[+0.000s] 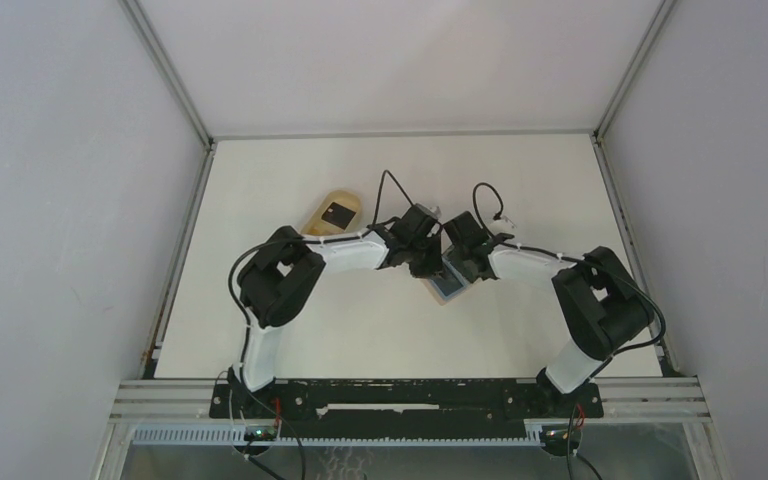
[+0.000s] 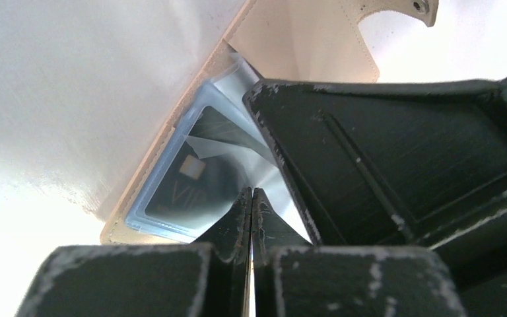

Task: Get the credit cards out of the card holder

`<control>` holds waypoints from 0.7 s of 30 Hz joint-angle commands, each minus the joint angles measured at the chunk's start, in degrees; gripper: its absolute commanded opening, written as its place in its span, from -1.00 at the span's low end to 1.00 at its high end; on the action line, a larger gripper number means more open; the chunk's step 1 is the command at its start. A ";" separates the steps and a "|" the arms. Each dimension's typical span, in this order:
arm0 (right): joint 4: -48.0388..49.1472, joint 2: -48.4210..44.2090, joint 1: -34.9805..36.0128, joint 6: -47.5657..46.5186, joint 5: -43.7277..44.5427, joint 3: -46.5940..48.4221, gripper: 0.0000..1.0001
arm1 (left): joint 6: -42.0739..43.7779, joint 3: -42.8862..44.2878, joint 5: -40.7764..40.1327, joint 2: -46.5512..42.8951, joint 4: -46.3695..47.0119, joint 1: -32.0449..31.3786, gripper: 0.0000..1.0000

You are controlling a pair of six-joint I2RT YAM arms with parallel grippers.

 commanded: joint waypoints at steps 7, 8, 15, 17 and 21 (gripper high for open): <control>-5.47 -0.37 2.61 20.17 4.20 -8.12 0.14 | -1.02 -10.43 -1.73 -2.46 -0.11 2.29 -1.00; -3.79 -1.27 2.71 20.90 4.54 -9.17 0.13 | -1.26 -11.41 -1.80 -2.97 0.57 2.84 -1.00; 0.17 -3.82 3.43 24.73 11.92 -12.30 0.23 | -1.74 -16.99 -1.50 -4.89 4.23 5.79 -1.00; 0.36 -3.64 3.39 25.50 14.15 -12.30 0.29 | -1.80 -18.05 -1.40 -4.86 4.89 5.91 -1.00; 3.94 -5.37 2.64 23.99 17.73 -12.30 0.35 | -3.30 -20.56 0.78 -4.01 7.97 5.65 -1.00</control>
